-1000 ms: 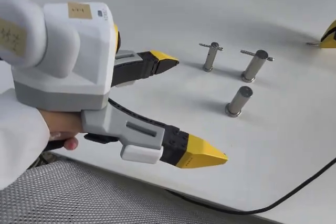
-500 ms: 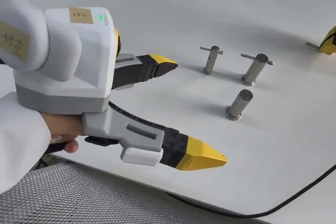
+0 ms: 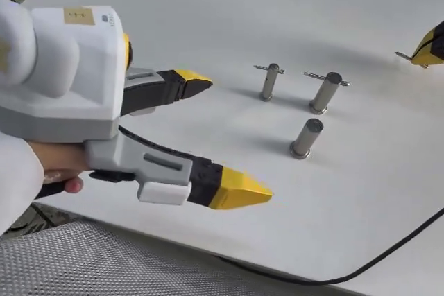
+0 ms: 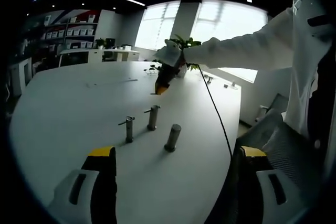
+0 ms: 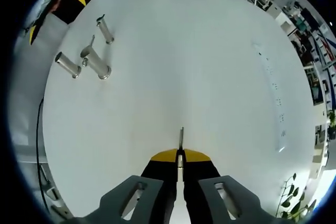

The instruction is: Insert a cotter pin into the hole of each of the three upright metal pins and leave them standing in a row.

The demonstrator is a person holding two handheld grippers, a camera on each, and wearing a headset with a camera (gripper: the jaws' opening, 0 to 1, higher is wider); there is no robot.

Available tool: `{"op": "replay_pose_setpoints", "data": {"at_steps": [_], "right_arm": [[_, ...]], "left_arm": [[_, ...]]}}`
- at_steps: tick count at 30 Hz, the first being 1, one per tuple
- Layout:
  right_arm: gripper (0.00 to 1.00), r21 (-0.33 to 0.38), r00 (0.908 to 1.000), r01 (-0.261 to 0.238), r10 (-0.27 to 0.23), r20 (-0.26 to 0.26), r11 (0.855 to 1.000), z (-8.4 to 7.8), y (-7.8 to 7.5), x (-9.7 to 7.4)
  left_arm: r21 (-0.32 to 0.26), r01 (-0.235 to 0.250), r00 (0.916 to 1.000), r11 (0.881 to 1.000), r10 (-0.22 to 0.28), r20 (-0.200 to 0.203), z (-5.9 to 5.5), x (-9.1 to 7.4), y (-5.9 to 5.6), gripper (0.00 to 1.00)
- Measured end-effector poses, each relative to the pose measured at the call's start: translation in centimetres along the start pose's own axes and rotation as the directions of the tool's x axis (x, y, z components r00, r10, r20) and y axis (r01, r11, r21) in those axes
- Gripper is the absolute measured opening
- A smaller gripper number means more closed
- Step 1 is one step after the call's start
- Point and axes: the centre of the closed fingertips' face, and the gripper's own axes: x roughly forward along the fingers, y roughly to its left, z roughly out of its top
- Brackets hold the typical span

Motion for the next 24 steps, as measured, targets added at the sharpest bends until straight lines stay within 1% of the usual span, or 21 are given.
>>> {"op": "replay_pose_setpoints", "data": {"at_steps": [2, 3, 5, 6, 7, 11, 12, 13, 14, 17, 19, 20, 22, 24], "right_arm": [[0.00, -0.015, 0.9998, 0.017, -0.017, 0.005, 1.000, 0.1, 0.2, -0.5], [0.00, -0.025, 0.9996, 0.025, -0.025, 0.015, 0.999, 0.2, 0.6, -1.0], [0.00, -0.020, 0.9983, 0.041, -0.040, 0.043, 0.999, 0.6, 1.2, -1.8], [0.00, -0.020, 0.9980, 0.043, -0.042, 0.047, 0.999, 0.7, 1.3, -2.0], [0.00, -0.037, 0.9970, 0.050, -0.048, 0.060, 0.998, 1.0, 1.9, -2.4], [0.00, -0.085, 0.9940, 0.082, -0.075, 0.079, 0.993, 1.5, 3.7, -4.2], [0.00, -0.079, 0.9931, 0.086, -0.079, 0.086, 0.993, 1.7, 4.4, -4.6], [0.00, -0.078, 0.9914, 0.093, -0.085, 0.100, 0.993, 2.0, 4.5, -4.9], [0.00, -0.079, 0.9901, 0.096, -0.087, 0.110, 0.992, 2.1, 4.0, -4.6], [0.00, -0.076, 0.9842, 0.118, -0.106, 0.142, 0.990, 2.9, 5.5, -5.9], [0.00, -0.080, 0.9806, 0.129, -0.115, 0.159, 0.988, 3.2, 5.6, -5.9], [0.00, -0.077, 0.9783, 0.136, -0.122, 0.168, 0.988, 3.4, 5.6, -5.9], [0.00, -0.079, 0.9732, 0.152, -0.135, 0.186, 0.985, 3.8, 6.3, -6.4], [0.00, -0.086, 0.9677, 0.171, -0.151, 0.202, 0.981, 4.4, 7.1, -7.0]], "left_arm": [[-0.004, -0.007, 1.0000, 1.000, 0.007, 0.005, 0.4, -0.5, 0.6, 0.95], [-0.008, -0.009, 0.9999, 1.000, 0.009, 0.009, 0.7, -0.7, 0.7, 0.93], [-0.008, -0.015, 0.9997, 1.000, 0.015, 0.018, 1.2, -1.0, 1.1, 0.92], [-0.009, -0.016, 0.9997, 1.000, 0.016, 0.020, 1.3, -1.1, 1.2, 0.92], [-0.011, -0.020, 0.9995, 1.000, 0.020, 0.025, 1.6, -1.4, 1.8, 0.91], [-0.010, -0.025, 0.9992, 1.000, 0.025, 0.031, 2.3, -1.8, 2.4, 0.86], [-0.011, -0.025, 0.9992, 1.000, 0.025, 0.032, 2.5, -1.8, 2.4, 0.85], [-0.011, -0.025, 0.9992, 1.000, 0.025, 0.031, 2.6, -1.7, 2.5, 0.84], [-0.007, -0.023, 0.9992, 1.000, 0.023, 0.031, 2.8, -1.6, 2.4, 0.83], [-0.002, -0.017, 0.9994, 1.000, 0.017, 0.031, 3.0, -1.2, 2.0, 0.81], [-0.005, -0.009, 0.9994, 1.000, 0.009, 0.032, 3.0, -1.2, 2.2, 0.78], [-0.011, 0.001, 0.9995, 1.000, 0.000, 0.031, 3.0, -0.9, 1.9, 0.77], [-0.030, 0.011, 0.9993, 0.999, -0.010, 0.037, 3.2, -0.4, 1.4, 0.74], [-0.047, 0.019, 0.9988, 0.999, -0.016, 0.046, 3.5, 0.1, 1.3, 0.72]]}}
